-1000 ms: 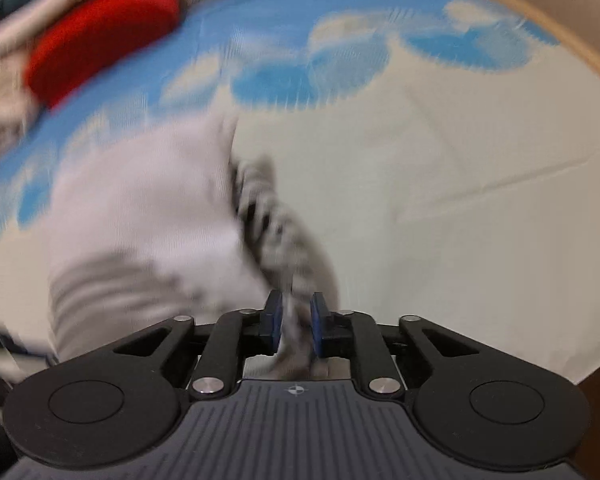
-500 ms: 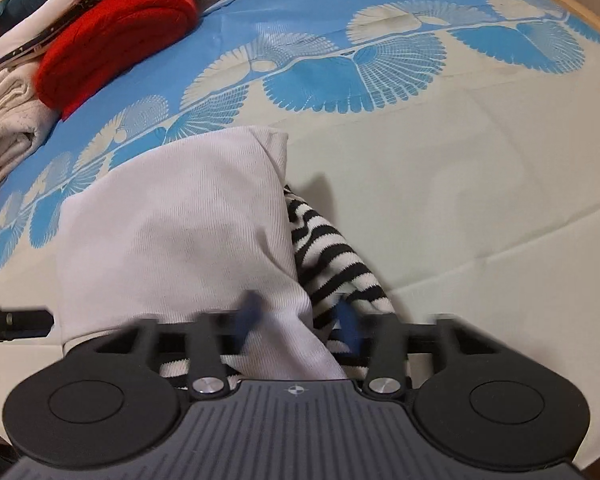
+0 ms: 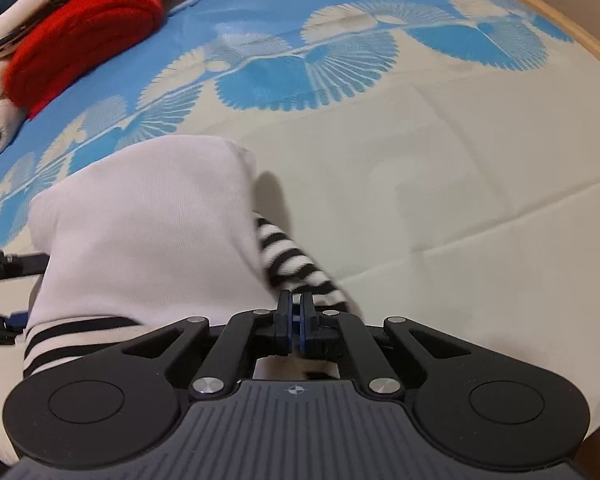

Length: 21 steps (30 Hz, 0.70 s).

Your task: Fold small clothes

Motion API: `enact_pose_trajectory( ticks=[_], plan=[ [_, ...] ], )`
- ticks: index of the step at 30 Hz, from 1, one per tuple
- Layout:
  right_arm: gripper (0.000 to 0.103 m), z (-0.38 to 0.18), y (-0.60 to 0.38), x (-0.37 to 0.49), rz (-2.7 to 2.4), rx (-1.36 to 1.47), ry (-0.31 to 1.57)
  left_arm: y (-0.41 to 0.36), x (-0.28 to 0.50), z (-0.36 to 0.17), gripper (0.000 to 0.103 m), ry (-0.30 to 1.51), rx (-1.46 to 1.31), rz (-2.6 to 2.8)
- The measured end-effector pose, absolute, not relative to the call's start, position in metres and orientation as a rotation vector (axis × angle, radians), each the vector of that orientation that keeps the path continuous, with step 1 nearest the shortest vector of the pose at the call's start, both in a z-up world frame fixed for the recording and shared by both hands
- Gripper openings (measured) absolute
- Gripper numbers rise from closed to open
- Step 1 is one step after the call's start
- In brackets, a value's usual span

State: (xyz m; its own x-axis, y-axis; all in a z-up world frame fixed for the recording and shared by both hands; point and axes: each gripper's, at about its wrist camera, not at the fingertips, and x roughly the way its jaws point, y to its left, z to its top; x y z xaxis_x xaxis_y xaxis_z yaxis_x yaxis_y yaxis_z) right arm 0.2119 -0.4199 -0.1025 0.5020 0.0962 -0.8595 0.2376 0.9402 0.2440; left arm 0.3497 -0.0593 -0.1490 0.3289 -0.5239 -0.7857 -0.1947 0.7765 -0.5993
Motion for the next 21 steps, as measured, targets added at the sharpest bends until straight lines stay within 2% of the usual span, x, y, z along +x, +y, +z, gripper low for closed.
enact_pose_trajectory(
  ticks=[1, 2, 4, 6, 8, 10, 12, 13, 14, 15, 16, 17, 19, 21],
  plan=[
    [0.024, -0.104, -0.424, 0.213, -0.088, 0.389, 1.047, -0.058, 0.35, -0.151, 0.089, 1.24, -0.707, -0.248],
    [0.044, -0.105, -0.43, 0.214, -0.089, 0.42, 1.034, -0.057, 0.351, -0.153, 0.089, 1.241, -0.724, -0.25],
    [0.059, -0.103, -0.437, 0.212, -0.098, 0.45, 0.988, -0.058, 0.351, -0.153, 0.089, 1.231, -0.742, -0.262],
    [0.061, -0.106, -0.439, 0.215, -0.093, 0.447, 0.99, -0.06, 0.352, -0.154, 0.089, 1.22, -0.742, -0.286],
    [0.071, -0.118, -0.438, 0.22, -0.098, 0.458, 1.063, -0.061, 0.352, -0.157, 0.087, 1.227, -0.75, -0.292],
    [0.071, -0.132, -0.435, 0.222, -0.094, 0.475, 1.133, -0.062, 0.353, -0.159, 0.084, 1.228, -0.754, -0.309],
    [0.071, -0.136, -0.429, 0.225, -0.089, 0.469, 1.15, -0.064, 0.353, -0.158, 0.076, 1.225, -0.729, -0.326],
    [0.071, -0.137, -0.427, 0.226, -0.089, 0.459, 1.15, -0.066, 0.353, -0.156, 0.066, 1.223, -0.703, -0.333],
    [0.066, -0.138, -0.425, 0.227, -0.088, 0.453, 1.15, -0.067, 0.352, -0.153, 0.056, 1.219, -0.669, -0.342],
    [0.058, -0.138, -0.423, 0.228, -0.085, 0.454, 1.146, -0.068, 0.352, -0.15, 0.051, 1.213, -0.642, -0.355],
    [0.031, -0.137, -0.422, 0.229, -0.07, 0.471, 1.139, -0.068, 0.351, -0.147, 0.042, 1.205, -0.632, -0.364],
    [0.015, -0.136, -0.42, 0.229, -0.047, 0.505, 1.135, -0.068, 0.351, -0.143, 0.037, 1.195, -0.623, -0.371],
    [0.008, -0.131, -0.411, 0.229, -0.045, 0.512, 1.115, -0.065, 0.348, -0.131, 0.034, 1.158, -0.599, -0.384],
    [0.006, -0.126, -0.404, 0.229, -0.046, 0.495, 1.099, -0.064, 0.346, -0.114, 0.033, 1.098, -0.542, -0.394]
  ],
)
